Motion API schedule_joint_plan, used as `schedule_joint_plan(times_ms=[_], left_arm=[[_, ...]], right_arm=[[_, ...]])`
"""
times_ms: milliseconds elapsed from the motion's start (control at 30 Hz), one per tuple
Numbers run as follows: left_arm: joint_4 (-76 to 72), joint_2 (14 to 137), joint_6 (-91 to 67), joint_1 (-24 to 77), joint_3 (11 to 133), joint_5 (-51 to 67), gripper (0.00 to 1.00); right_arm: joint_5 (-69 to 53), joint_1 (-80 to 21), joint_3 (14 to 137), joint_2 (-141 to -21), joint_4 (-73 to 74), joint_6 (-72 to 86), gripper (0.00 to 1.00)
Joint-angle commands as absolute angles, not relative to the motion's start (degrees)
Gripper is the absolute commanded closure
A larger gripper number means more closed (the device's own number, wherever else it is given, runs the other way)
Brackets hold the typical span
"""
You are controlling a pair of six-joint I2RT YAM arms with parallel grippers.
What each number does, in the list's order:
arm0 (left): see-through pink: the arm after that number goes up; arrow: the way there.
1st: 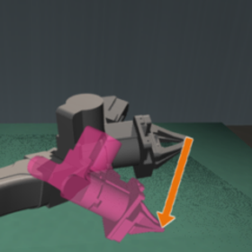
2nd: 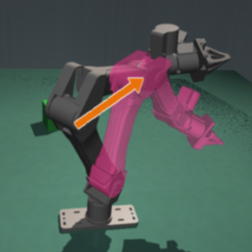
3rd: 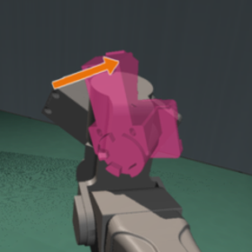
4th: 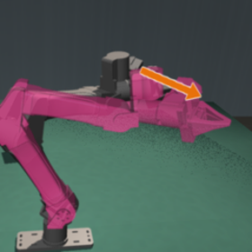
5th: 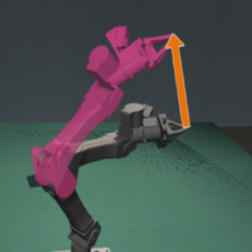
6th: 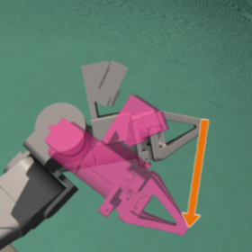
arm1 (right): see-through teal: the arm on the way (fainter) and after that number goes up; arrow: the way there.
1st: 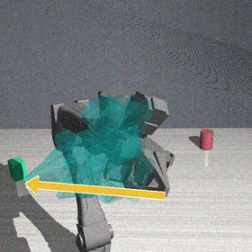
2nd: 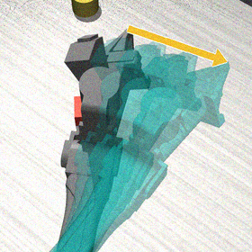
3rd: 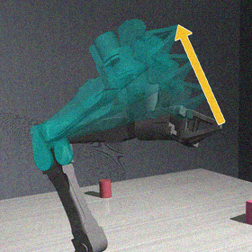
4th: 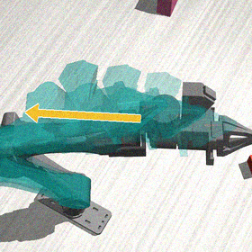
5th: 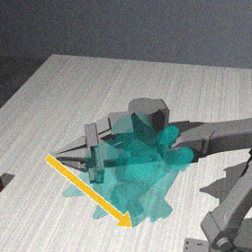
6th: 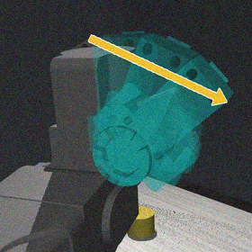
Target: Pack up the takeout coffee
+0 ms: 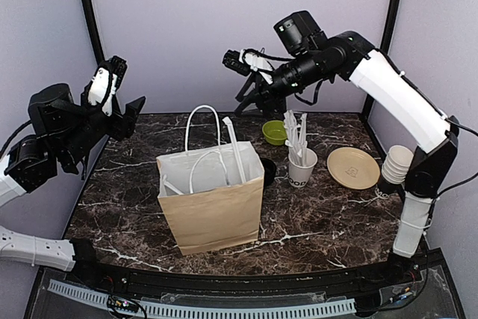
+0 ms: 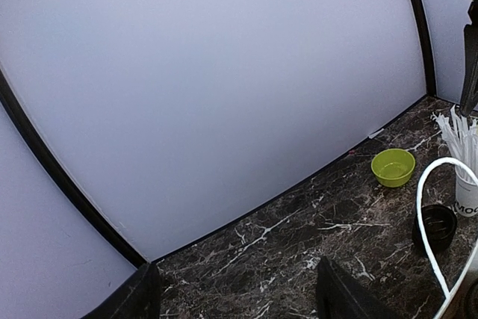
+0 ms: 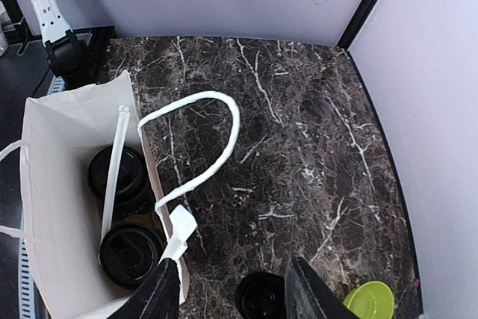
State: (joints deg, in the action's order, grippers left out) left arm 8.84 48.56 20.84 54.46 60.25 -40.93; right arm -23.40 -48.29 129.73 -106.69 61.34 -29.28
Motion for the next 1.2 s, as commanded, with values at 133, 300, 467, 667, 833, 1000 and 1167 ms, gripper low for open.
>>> schedule_joint_plan(times_ms=[133,300,467,667,833,1000,1167], left_arm=[[7.54,47.96,20.48,54.02,59.09,-40.67,0.27],[7.44,47.84,20.06,54.00,58.64,-40.65,0.27],[7.07,48.20,20.14,53.92,58.50,-40.54,0.27],[6.86,48.43,20.04,53.91,58.44,-40.30,0.27],[6.76,48.34,19.96,53.90,58.43,-40.13,0.27],[7.00,48.21,19.41,53.88,58.95,-39.53,0.27],[7.62,48.25,19.66,53.88,60.30,-40.29,0.19]], right_arm=[[-33.12,-48.69,129.88,-112.17,63.07,-28.15,0.58],[-35.01,-50.33,129.20,-111.87,65.40,-30.03,0.86],[-31.26,-54.02,127.25,-109.94,64.93,-31.23,0.89],[-26.61,-57.90,127.37,-109.01,65.08,-31.85,0.88],[-27.07,-60.48,128.89,-112.11,62.69,-29.74,0.85],[-27.56,-61.11,135.95,-115.46,64.62,-28.40,0.59],[-31.51,-55.19,132.28,-106.63,61.62,-30.50,0.22]])
